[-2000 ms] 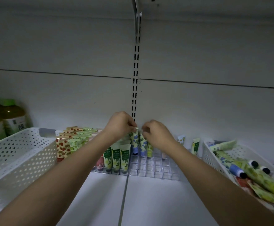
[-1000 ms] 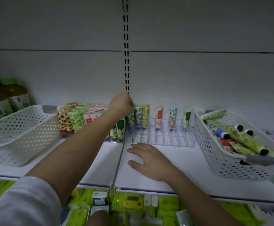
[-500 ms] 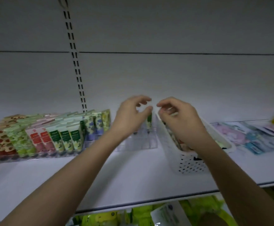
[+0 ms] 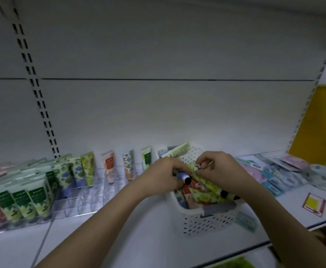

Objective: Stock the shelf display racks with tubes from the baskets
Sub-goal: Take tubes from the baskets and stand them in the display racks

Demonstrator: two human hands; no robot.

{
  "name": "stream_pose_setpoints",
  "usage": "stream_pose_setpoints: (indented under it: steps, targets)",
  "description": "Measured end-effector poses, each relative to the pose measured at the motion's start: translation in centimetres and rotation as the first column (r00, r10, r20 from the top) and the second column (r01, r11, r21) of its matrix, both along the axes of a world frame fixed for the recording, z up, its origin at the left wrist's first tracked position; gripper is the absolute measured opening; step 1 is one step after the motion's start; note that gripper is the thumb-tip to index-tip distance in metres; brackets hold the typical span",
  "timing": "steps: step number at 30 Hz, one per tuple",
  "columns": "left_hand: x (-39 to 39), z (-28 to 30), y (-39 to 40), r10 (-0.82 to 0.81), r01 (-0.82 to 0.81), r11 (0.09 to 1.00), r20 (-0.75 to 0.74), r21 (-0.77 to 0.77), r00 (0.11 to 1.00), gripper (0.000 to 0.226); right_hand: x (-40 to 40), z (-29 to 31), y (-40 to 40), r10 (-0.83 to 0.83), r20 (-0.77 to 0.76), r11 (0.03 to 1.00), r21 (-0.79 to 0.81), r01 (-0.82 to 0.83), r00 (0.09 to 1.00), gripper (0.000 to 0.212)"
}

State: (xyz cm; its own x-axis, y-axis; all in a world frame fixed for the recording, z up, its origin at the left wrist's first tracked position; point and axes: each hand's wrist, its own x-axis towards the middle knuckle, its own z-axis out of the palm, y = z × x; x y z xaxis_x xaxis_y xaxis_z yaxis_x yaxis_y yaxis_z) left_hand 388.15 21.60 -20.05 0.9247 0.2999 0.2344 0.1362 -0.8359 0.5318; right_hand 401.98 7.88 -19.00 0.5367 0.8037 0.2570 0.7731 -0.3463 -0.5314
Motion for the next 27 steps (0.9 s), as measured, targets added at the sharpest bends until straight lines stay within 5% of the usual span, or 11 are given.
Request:
stream_pose_setpoints:
  steps: [12,17,20,24,27]
  targets:
    - [1.2,0.3,0.7,-0.07,0.075,0.994,-0.063,0.081,0.996,0.025,0.2,-1.2,0.5,0.001,0.028,1.0,-0.005,-0.001,1.0,0.021]
    - [0.9,0.1,1.0,-0.073,0.073,0.997,0.036,-0.004,0.997,0.022,0.4,-0.7,0.4,0.039,-0.269,0.961,0.274,0.038,0.962,0.023]
    - [0.5,0.4,0.8,-0.024,0.079,0.971,0.239,-0.226,0.971,0.021,0.3,0.1,0.0,0.168,-0.459,0.905,0.423,0.048,0.872,0.022]
    - [-0.1,1.7,0.4,0.078,0.125,0.91,0.459,-0.395,0.885,0.02,-0.4,1.2,0.4,0.409,-0.692,0.824,0.56,0.085,0.595,0.026]
    - [-0.7,2.7,0.1,0.161,0.178,0.837,0.543,-0.517,0.824,0.019,-1.4,2.2,0.8,0.458,-0.752,0.81,0.573,0.127,0.474,0.023]
